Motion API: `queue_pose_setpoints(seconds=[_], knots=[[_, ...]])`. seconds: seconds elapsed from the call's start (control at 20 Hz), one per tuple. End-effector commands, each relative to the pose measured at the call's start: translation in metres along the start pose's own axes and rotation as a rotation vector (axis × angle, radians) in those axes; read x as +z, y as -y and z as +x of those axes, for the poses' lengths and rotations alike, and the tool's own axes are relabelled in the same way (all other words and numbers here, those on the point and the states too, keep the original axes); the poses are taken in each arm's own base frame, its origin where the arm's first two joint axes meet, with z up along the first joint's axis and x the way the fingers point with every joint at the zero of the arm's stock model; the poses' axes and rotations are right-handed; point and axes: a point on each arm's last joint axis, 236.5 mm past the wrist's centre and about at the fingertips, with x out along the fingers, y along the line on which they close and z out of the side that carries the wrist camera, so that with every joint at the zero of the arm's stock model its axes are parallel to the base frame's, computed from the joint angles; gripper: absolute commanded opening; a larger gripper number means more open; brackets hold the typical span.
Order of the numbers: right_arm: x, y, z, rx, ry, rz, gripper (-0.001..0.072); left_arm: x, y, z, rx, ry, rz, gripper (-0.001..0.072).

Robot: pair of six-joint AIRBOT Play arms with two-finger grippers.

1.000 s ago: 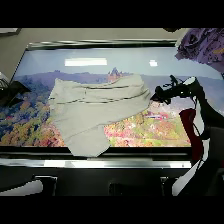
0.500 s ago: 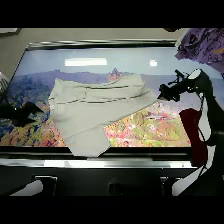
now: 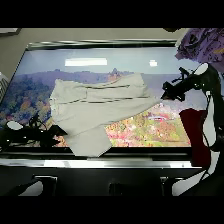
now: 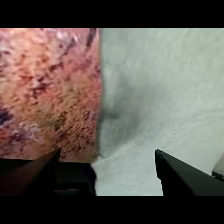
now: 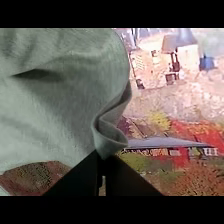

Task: Fold the clothes and pants, and hang the long-sleeved shirts on hangers.

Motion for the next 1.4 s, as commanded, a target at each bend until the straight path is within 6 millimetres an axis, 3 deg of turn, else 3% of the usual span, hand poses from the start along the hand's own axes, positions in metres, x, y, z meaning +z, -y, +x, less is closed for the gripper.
queue_pose_setpoints(seconds=[0.0,0.25,0.3,0.35,0.4,0.5,0.6,0.7,0.75,0.85,0.95,1.05,1.15,1.25,1.35], knots=[[-0.009,-0.005,-0.006,0.01,-0.025,0.001,0.0032,-0.005,0.012,0.017,-0.034,0.019,0.03,0.0588],[-0.009,-0.014,-0.019,0.026,0.002,-0.01,0.0032,0.003,0.014,0.027,-0.027,0.048,0.031,0.0587],[-0.01,-0.016,-0.023,0.026,0.01,-0.014,0.0032,0.006,0.014,0.028,-0.027,0.057,0.025,0.048],[-0.01,-0.018,-0.027,0.027,0.018,-0.019,0.0031,0.007,0.015,0.028,-0.034,0.063,0.02,0.0222],[-0.011,-0.02,-0.032,0.028,0.027,-0.024,0.0031,0.009,0.02,0.027,-0.05,0.069,0.014,0.0022],[-0.014,-0.028,-0.043,0.039,0.044,-0.037,0.0031,0.015,0.034,0.021,-0.091,0.085,0.024,0.0027],[-0.012,-0.048,-0.063,0.091,0.104,-0.067,0.0031,0.033,0.062,-0.002,-0.129,0.142,0.088,0.0024],[0.002,-0.08,-0.1,0.17,0.261,-0.122,0.003,0.065,0.107,-0.051,-0.165,0.266,0.211,0.0023],[0.012,-0.095,-0.13,0.191,0.372,-0.152,0.003,0.083,0.135,-0.088,-0.175,0.35,0.284,0.0023],[0.021,-0.123,-0.199,0.211,0.594,-0.219,0.003,0.107,0.189,-0.178,-0.159,0.529,0.43,0.0023],[0.006,-0.149,-0.283,0.199,0.823,-0.302,0.0031,0.108,0.236,-0.283,-0.113,0.746,0.562,0.0023],[-0.03,-0.165,-0.353,0.166,0.994,-0.369,0.0031,0.082,0.265,-0.384,-0.058,0.967,0.642,0.0023],[-0.082,-0.17,-0.411,0.116,1.141,-0.405,0.0031,0.039,0.275,-0.465,-0.027,1.155,0.659,0.0024],[-0.136,-0.17,-0.45,0.083,1.243,-0.419,0.0031,-0.01,0.27,-0.516,-0.036,1.304,0.638,0.0024],[-0.183,-0.17,-0.476,0.071,1.323,-0.431,0.0031,-0.049,0.252,-0.537,-0.037,1.385,0.598,0.0024]])
